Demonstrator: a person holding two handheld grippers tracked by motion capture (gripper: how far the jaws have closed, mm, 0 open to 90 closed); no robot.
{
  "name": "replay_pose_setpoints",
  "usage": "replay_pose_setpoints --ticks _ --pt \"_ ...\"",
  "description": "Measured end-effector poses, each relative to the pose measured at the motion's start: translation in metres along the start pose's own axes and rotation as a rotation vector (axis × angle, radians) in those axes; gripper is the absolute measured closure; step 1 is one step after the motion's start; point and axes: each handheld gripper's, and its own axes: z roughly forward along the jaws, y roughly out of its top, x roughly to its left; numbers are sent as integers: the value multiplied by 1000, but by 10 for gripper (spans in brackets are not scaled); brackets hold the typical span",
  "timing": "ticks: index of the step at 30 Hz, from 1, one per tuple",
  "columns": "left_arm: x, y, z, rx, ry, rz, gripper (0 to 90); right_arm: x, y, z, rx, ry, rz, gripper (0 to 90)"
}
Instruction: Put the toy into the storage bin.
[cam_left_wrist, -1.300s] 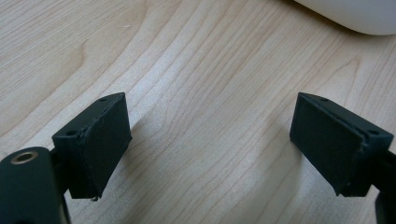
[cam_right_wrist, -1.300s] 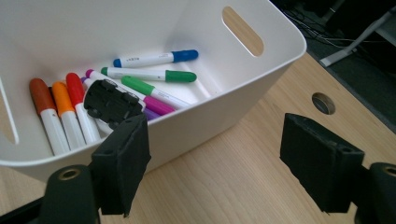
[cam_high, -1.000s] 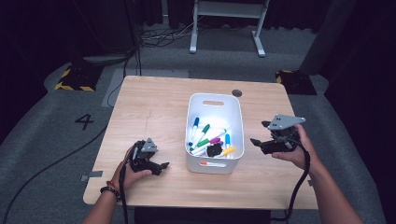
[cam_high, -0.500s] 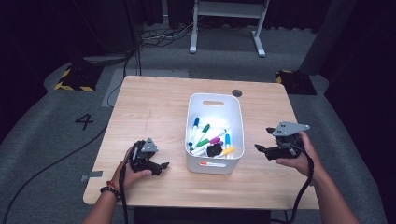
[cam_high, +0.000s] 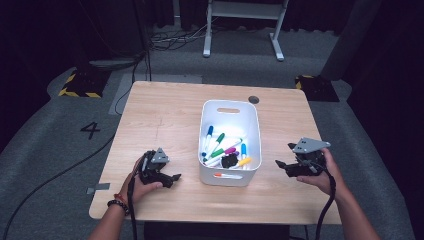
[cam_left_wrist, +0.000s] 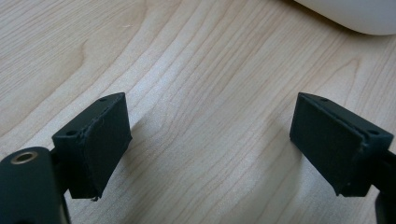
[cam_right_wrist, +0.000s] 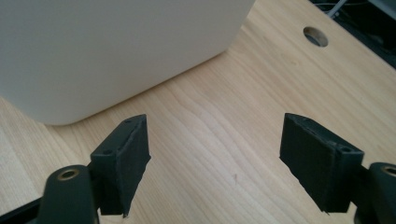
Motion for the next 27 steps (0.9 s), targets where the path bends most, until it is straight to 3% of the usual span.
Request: replay_pose_setpoints --ticks 20,27 --pt "0 0 0 0 0 0 127 1 -41 13 55 6 61 243" --pt "0 0 0 2 -1 1 127 0 -58 15 55 8 114 249"
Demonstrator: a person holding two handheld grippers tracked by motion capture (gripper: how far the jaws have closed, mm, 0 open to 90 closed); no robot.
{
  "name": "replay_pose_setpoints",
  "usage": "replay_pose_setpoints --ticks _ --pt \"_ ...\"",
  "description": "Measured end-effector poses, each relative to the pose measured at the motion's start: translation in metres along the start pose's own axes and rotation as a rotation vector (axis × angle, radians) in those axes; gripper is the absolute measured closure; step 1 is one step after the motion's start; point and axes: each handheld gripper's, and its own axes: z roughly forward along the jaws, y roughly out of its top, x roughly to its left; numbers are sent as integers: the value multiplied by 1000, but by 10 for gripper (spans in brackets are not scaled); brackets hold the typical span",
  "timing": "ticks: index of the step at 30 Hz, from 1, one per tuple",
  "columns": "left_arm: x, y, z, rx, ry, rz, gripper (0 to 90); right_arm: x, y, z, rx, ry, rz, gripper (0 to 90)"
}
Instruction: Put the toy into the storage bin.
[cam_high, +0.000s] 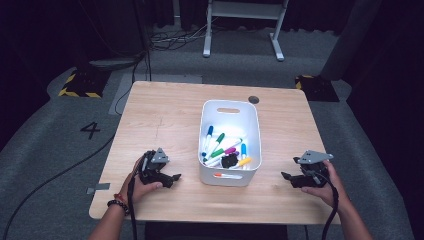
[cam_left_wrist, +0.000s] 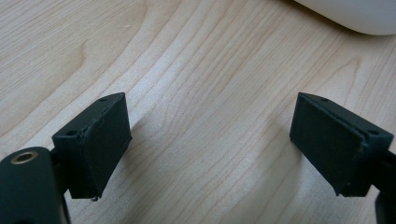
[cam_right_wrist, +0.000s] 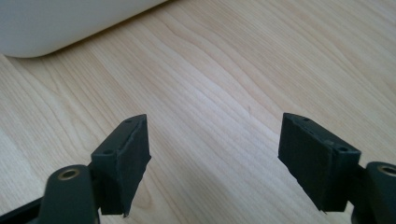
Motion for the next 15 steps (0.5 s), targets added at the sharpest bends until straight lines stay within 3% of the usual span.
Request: replay_pose_setpoints --ticks 15 --pt "0 0 0 0 0 0 127 -14 -39 1 22 -13 100 246"
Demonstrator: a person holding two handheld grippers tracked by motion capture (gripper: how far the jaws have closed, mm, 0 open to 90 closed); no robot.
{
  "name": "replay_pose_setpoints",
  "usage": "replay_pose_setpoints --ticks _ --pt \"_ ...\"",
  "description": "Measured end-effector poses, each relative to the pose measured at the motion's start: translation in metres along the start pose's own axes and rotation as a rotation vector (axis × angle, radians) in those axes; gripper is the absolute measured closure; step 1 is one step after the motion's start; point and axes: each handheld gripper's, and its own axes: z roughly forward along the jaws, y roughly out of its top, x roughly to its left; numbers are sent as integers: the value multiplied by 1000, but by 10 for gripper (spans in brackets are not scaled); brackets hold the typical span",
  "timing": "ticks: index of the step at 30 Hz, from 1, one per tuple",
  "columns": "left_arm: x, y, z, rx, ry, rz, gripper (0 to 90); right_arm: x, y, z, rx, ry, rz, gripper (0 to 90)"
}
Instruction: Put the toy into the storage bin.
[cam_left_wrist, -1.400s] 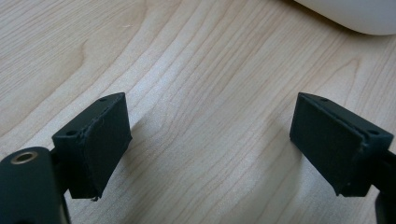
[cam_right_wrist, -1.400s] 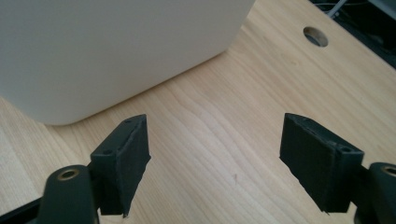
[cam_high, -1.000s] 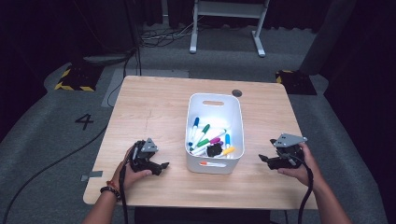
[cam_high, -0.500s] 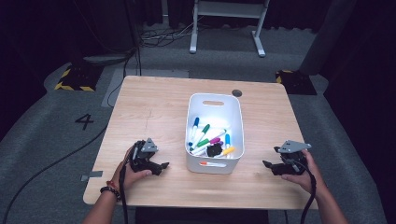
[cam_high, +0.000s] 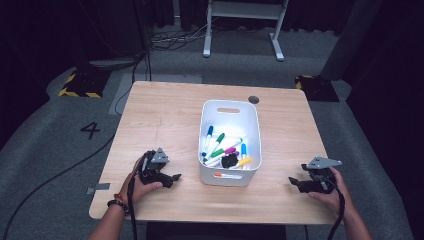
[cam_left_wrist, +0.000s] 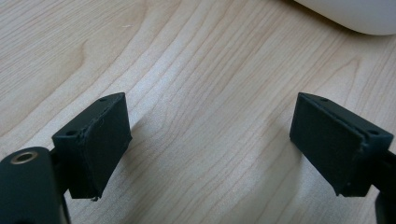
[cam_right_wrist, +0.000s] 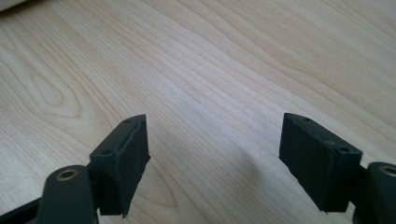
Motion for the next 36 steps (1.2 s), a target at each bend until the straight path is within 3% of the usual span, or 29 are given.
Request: replay_pose_setpoints --ticks 7,13,16,19,36 --pt "0 0 0 -1 0 0 126 -9 -18 -2 0 -9 48 231" --pt "0 0 0 0 0 0 126 -17 -35 -9 -41 -7 127 211" --pt "0 0 0 -2 1 1 127 -19 -46 -12 -94 -30 156 212" --pt "0 0 0 -2 1 0 126 -19 -49 -15 -94 -47 176 213" --pt "-1 0 0 -5 9 -10 126 -19 -49 -15 -96 -48 180 213"
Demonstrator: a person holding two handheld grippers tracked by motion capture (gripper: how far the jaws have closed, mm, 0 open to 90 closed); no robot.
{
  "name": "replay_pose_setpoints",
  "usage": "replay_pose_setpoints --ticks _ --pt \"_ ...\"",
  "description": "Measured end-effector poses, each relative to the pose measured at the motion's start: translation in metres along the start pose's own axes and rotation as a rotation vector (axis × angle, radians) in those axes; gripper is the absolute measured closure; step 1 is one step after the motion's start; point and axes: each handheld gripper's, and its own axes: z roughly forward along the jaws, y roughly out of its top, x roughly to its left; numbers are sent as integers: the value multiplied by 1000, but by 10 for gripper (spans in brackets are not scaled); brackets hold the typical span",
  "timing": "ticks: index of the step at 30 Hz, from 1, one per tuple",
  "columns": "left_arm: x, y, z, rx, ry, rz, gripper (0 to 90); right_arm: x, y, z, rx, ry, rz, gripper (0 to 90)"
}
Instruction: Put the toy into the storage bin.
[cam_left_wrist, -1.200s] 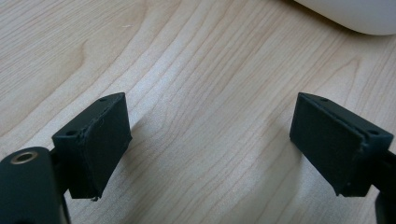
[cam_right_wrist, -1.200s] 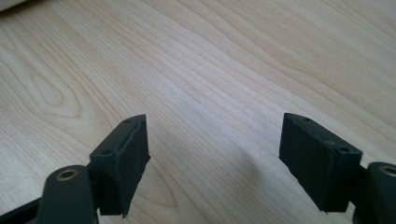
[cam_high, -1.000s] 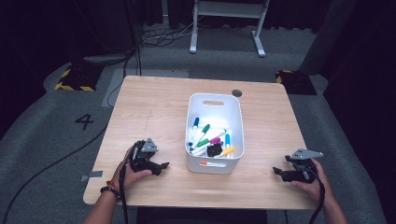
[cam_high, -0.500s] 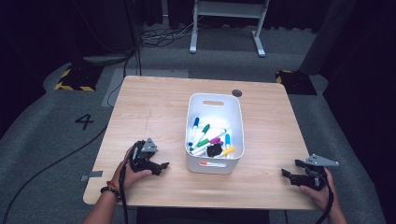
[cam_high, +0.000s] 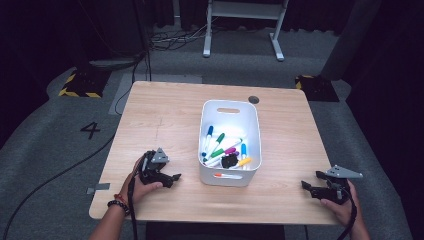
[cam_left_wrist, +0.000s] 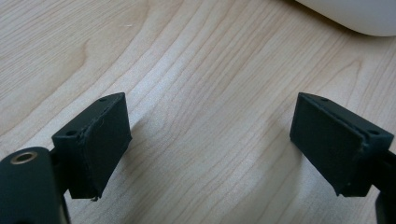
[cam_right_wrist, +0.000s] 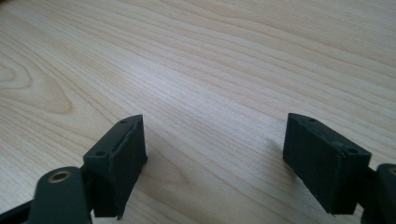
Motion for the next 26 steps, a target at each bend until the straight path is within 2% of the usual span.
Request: replay_pose_setpoints --ticks 22,25,26 --pt "1 0 0 10 -9 -3 123 0 0 -1 2 -5 -6 212" --pt "1 1 0 7 -3 -1 123 0 -1 -1 2 -6 -6 211" --pt "2 1 0 5 10 12 122 0 -1 -1 2 -6 -6 211"
